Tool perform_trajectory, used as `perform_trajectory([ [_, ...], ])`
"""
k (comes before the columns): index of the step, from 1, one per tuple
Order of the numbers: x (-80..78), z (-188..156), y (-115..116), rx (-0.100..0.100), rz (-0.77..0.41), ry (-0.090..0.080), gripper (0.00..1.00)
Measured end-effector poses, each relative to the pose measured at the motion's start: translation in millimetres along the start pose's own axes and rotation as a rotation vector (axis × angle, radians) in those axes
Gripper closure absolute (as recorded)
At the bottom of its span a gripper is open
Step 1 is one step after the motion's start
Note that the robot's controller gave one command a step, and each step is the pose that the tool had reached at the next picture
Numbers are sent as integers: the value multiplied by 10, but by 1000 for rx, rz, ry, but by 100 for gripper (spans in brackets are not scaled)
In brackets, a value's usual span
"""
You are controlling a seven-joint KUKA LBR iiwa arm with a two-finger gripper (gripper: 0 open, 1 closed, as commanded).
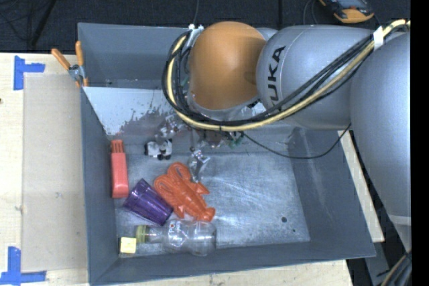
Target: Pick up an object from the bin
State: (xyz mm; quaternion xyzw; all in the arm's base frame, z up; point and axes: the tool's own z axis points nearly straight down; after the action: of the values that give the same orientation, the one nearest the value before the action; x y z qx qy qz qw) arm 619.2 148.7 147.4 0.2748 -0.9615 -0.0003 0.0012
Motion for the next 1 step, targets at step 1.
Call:
perform_trajectory([
  [1, -5, -9, -2, 0, 2, -2, 0],
])
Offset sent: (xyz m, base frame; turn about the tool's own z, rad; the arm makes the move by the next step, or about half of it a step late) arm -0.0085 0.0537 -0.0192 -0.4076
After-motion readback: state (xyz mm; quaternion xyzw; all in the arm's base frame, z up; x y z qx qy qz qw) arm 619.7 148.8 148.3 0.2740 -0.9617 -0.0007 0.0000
